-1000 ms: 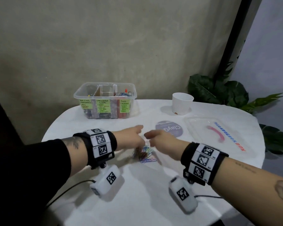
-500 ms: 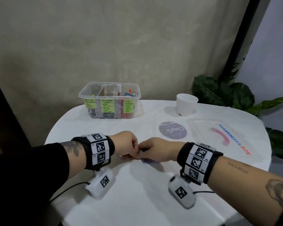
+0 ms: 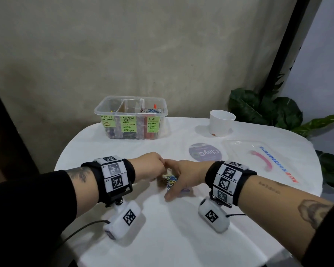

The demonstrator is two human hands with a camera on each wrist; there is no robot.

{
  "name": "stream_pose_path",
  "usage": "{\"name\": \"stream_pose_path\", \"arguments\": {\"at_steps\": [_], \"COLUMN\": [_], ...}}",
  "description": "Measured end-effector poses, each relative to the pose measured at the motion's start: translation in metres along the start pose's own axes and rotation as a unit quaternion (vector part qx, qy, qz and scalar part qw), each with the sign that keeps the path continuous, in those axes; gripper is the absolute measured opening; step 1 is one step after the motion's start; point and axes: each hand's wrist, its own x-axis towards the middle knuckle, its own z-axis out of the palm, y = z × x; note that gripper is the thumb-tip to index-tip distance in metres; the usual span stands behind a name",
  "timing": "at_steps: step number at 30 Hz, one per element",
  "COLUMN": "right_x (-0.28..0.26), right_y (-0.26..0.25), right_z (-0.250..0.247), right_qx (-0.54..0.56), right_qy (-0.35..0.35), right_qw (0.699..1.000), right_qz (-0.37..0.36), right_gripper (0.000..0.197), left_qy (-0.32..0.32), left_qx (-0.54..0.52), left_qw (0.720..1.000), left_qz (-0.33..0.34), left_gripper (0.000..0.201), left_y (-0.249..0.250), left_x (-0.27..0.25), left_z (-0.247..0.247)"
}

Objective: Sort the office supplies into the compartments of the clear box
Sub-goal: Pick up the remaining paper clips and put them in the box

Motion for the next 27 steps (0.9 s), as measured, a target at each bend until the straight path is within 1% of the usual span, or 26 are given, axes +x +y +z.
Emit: {"name": "stream_pose_path", "arguments": {"at_steps": [1, 3, 5, 7, 8, 10, 12, 14, 17, 19, 21, 22, 24, 26, 27], "right_x": [-0.002, -0.004, -0.004, -0.003, -0.002, -0.002, -0.002, 0.001, 0.006, 0.011, 0.014, 0.015, 0.018, 0.02, 0.02], "right_y": [0.0, 0.003, 0.004, 0.007, 0.008, 0.007, 0.005, 0.005, 0.007, 0.008, 0.006, 0.004, -0.004, -0.016, -0.022], "right_z": [0.001, 0.002, 0.005, 0.007, 0.007, 0.008, 0.008, 0.007, 0.008, 0.009, 0.006, 0.004, -0.005, -0.018, -0.024], "right_qx": [-0.009, -0.041, -0.084, -0.092, -0.082, -0.065, -0.061, -0.036, 0.025, 0.041, 0.046, 0.063, 0.132, 0.184, 0.186], "right_qy": [0.005, 0.01, 0.008, 0.032, 0.049, 0.074, 0.091, 0.099, 0.102, 0.116, 0.125, 0.128, 0.14, 0.155, 0.156], "right_qw": [1.0, 0.999, 0.994, 0.992, 0.992, 0.991, 0.991, 0.993, 0.994, 0.992, 0.991, 0.99, 0.981, 0.97, 0.969], "right_qz": [-0.005, -0.028, -0.062, -0.078, -0.082, -0.086, -0.074, -0.05, -0.005, 0.005, 0.01, 0.013, 0.009, -0.019, -0.037], "right_gripper": [0.089, 0.076, 0.07, 0.058, 0.05, 0.037, 0.028, 0.022, 0.015, 0.012, 0.008, 0.008, 0.01, 0.015, 0.014], "left_qy": [0.003, 0.008, 0.032, 0.068, 0.074, 0.061, 0.042, 0.036, 0.024, 0.011, -0.013, -0.028, -0.061, -0.098, -0.12], "left_qx": [-0.041, -0.112, -0.127, -0.127, -0.135, -0.167, -0.203, -0.242, -0.295, -0.329, -0.371, -0.397, -0.451, -0.495, -0.518], "left_qw": [0.999, 0.993, 0.991, 0.989, 0.988, 0.982, 0.972, 0.96, 0.945, 0.934, 0.916, 0.902, 0.87, 0.839, 0.823], "left_qz": [-0.009, -0.02, -0.016, -0.018, -0.029, -0.07, -0.11, -0.133, -0.138, -0.142, -0.156, -0.166, -0.189, -0.203, -0.201], "left_gripper": [0.009, 0.016, 0.02, 0.016, 0.012, 0.004, 0.005, 0.012, 0.028, 0.036, 0.046, 0.05, 0.06, 0.072, 0.077], "left_y": [-0.002, -0.004, -0.009, -0.014, -0.016, -0.018, -0.019, -0.021, -0.017, -0.012, -0.007, -0.005, -0.002, -0.001, -0.001], "left_x": [0.0, -0.004, -0.007, -0.006, -0.005, -0.004, -0.006, -0.005, -0.001, 0.001, 0.003, 0.005, 0.01, 0.015, 0.018], "left_z": [-0.001, -0.006, -0.013, -0.021, -0.024, -0.026, -0.023, -0.018, -0.01, -0.007, -0.008, -0.009, -0.012, -0.016, -0.017]}}
